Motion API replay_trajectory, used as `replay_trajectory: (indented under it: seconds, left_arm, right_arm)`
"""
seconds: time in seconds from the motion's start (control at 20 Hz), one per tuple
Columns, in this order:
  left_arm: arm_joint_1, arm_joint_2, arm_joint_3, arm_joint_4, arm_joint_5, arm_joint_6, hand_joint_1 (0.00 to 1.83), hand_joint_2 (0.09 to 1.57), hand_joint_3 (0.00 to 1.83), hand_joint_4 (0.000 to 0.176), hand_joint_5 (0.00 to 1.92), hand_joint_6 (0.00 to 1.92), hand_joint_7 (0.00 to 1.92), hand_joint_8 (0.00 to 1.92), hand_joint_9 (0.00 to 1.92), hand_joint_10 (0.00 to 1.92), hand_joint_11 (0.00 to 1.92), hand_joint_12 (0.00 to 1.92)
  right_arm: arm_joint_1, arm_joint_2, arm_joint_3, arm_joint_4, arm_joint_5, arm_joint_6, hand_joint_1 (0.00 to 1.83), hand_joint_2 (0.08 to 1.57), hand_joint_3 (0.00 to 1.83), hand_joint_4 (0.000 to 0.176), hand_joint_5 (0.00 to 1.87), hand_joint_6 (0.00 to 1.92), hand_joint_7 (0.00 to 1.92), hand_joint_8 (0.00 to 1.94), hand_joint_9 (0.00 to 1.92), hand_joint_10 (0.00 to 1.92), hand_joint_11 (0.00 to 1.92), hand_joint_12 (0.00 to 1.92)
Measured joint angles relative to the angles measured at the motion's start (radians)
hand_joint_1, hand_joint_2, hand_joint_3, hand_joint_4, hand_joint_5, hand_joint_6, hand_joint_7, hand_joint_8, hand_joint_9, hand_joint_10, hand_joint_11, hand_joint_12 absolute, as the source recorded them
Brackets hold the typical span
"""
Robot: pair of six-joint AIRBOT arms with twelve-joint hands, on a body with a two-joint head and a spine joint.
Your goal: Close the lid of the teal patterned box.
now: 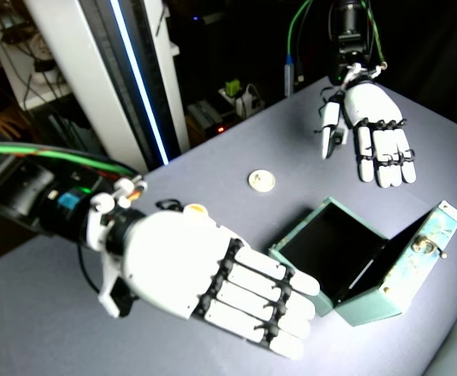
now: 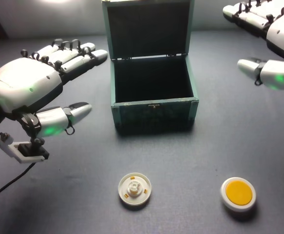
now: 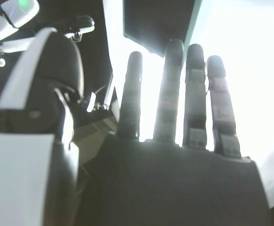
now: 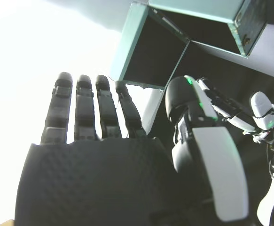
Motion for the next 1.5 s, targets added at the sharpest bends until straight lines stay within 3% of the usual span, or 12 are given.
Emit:
replay_trajectory:
  seconds: [0.1,0.25,0.35,0.4,0.55,0.75,0.9,0.95,1.0,1.15,1.25,1.5]
  left_arm:
    - [-0.002,0.000,0.000,0.000,0.000,0.000,0.52,1.41,0.00,0.044,0.08,0.00,0.00,0.00,0.00,0.00,0.00,0.43]
    - [-0.017,-0.018,0.007,0.006,0.005,0.000,0.59,1.40,0.00,0.036,0.10,0.00,0.02,0.00,0.12,0.04,0.00,1.03]
    - [-0.026,-0.027,0.012,0.031,0.007,-0.003,0.53,1.39,0.00,0.061,0.10,0.00,0.02,0.00,0.06,0.00,0.00,0.97]
    - [-0.031,-0.037,0.019,0.031,0.013,-0.006,0.56,1.39,0.00,0.060,0.10,0.00,0.02,0.00,0.06,0.00,0.00,0.97]
    - [-0.065,-0.064,0.046,0.054,0.040,-0.021,0.55,1.37,0.00,0.082,0.10,0.00,0.03,0.00,0.14,0.03,0.00,1.34]
    - [-0.113,-0.110,0.074,0.110,0.081,-0.039,0.37,1.36,0.00,0.142,0.04,0.00,0.00,0.00,0.03,0.01,0.00,1.22]
    - [-0.130,-0.121,0.084,0.150,0.114,-0.051,0.38,1.37,0.00,0.094,0.02,0.00,0.00,0.00,0.00,0.00,0.00,0.42]
    - [-0.136,-0.127,0.090,0.156,0.115,-0.053,0.35,1.36,0.00,0.099,0.00,0.00,0.00,0.00,0.00,0.00,0.00,0.15]
    - [-0.140,-0.131,0.094,0.157,0.118,-0.058,0.39,1.35,0.00,0.078,0.00,0.00,0.00,0.00,0.00,0.00,0.00,0.09]
    - [-0.142,-0.143,0.099,0.169,0.126,-0.060,0.36,1.37,0.01,0.007,0.00,0.00,0.00,0.00,0.00,0.00,0.00,0.00]
    - [-0.144,-0.143,0.099,0.173,0.135,-0.061,0.36,1.38,0.00,0.035,0.02,0.01,0.00,0.00,0.00,0.00,0.01,0.00]
    - [-0.144,-0.150,0.107,0.169,0.137,-0.068,0.36,1.39,0.01,0.008,0.01,0.00,0.00,0.00,0.00,0.00,0.00,0.01]
  right_arm:
    - [0.017,-0.011,0.014,0.001,0.002,0.000,0.21,1.40,0.01,0.000,0.00,0.00,0.00,0.00,0.00,0.00,0.00,1.92]
    - [0.063,-0.042,0.045,0.000,-0.007,0.000,0.20,1.42,0.01,0.000,0.00,0.00,0.00,0.00,0.00,0.00,0.00,1.92]
    - [0.102,-0.061,0.075,-0.002,-0.030,0.000,0.17,1.41,0.00,0.000,0.00,0.00,0.00,0.00,0.00,0.00,0.00,1.92]
    - [0.122,-0.071,0.097,-0.003,-0.037,0.000,0.14,1.41,0.00,0.000,0.00,0.00,0.00,0.00,0.00,0.00,0.00,1.74]
    - [0.159,-0.106,0.146,0.013,-0.054,0.000,0.13,1.42,0.00,0.000,0.00,0.00,0.00,0.00,0.00,0.00,0.00,0.15]
    - [0.189,-0.172,0.227,0.059,-0.117,0.000,0.08,1.41,0.00,0.000,0.00,0.00,0.00,0.00,0.00,0.00,0.00,0.00]
    - [0.211,-0.207,0.266,0.062,-0.148,0.000,0.15,1.41,0.00,0.000,0.00,0.00,0.00,0.00,0.00,0.00,0.05,0.03]
    - [0.214,-0.213,0.272,0.060,-0.156,0.000,0.16,1.37,0.03,0.008,0.00,0.00,0.00,0.00,0.00,0.00,0.01,0.40]
    - [0.220,-0.229,0.286,0.061,-0.176,0.000,0.13,1.38,0.01,0.013,0.00,0.00,0.00,0.00,0.00,0.00,0.00,0.08]
    - [0.232,-0.254,0.309,0.062,-0.212,0.000,0.13,1.39,0.01,0.000,0.00,0.00,0.00,0.00,0.00,0.00,0.00,0.00]
    - [0.243,-0.270,0.328,0.060,-0.222,0.000,0.10,1.37,0.00,0.000,0.00,0.00,0.00,0.00,0.00,0.00,0.00,0.00]
    - [0.264,-0.316,0.356,0.053,-0.256,0.000,0.11,1.37,0.00,0.000,0.00,0.00,0.00,0.00,0.00,0.00,0.00,0.00]
